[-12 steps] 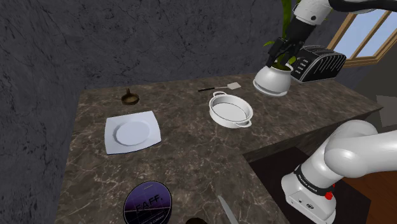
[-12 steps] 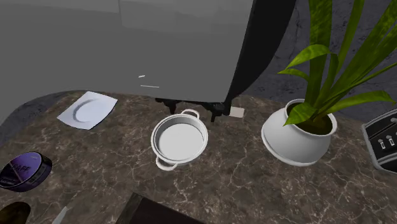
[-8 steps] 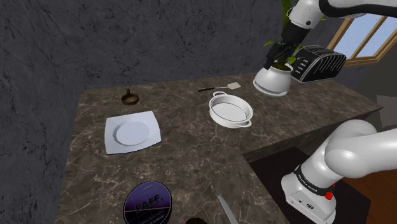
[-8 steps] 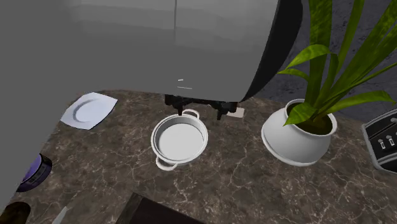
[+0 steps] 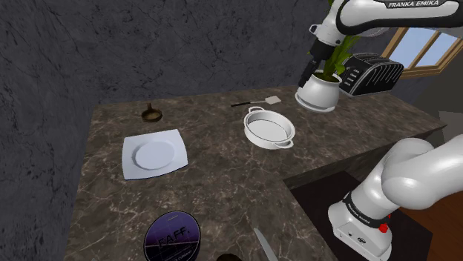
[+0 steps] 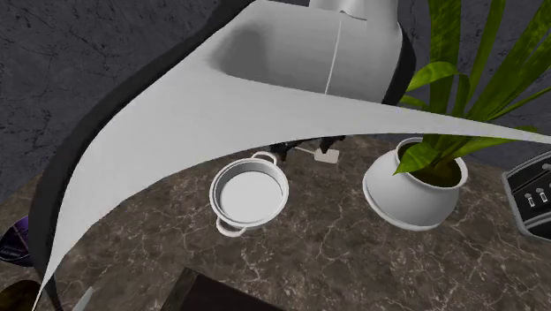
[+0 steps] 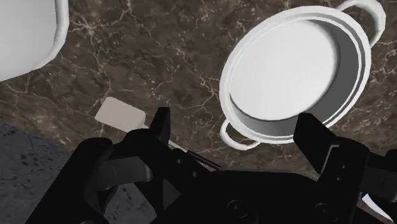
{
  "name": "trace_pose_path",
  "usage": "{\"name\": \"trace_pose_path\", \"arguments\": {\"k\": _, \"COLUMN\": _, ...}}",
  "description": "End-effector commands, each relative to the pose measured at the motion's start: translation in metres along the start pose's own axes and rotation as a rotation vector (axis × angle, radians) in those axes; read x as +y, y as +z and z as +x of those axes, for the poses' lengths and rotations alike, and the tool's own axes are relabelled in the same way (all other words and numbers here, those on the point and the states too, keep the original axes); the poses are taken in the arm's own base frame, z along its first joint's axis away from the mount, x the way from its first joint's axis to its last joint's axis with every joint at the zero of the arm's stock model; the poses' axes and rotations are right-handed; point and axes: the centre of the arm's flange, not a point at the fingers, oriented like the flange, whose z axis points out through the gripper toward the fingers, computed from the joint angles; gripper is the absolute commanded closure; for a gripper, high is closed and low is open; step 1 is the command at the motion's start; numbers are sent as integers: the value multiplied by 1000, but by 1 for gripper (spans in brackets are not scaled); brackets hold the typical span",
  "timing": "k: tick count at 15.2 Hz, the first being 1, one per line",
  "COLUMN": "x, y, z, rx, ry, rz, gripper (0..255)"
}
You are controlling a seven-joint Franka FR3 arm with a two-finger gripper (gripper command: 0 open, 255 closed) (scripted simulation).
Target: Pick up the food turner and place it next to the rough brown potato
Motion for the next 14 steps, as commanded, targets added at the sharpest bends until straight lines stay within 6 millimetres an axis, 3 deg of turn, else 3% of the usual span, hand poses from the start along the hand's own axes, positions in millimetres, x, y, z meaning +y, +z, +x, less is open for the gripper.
{"name": "trace_pose_path", "arguments": {"k": 1, "x": 14, "y": 18, "z": 16, "rx": -7, "ry": -100, "rz": 5, "gripper": 0}}
{"name": "trace_pose_path", "arguments": {"k": 8, "x": 56, "y": 80, "z": 77, "rx": -34, "ry": -424, "rz": 25, "gripper": 0}}
{"name": "trace_pose_path", "arguments": {"k": 14, "x": 74, "y": 134, "z": 136, "rx": -57, "ry": -702, "rz": 43, "gripper": 0}}
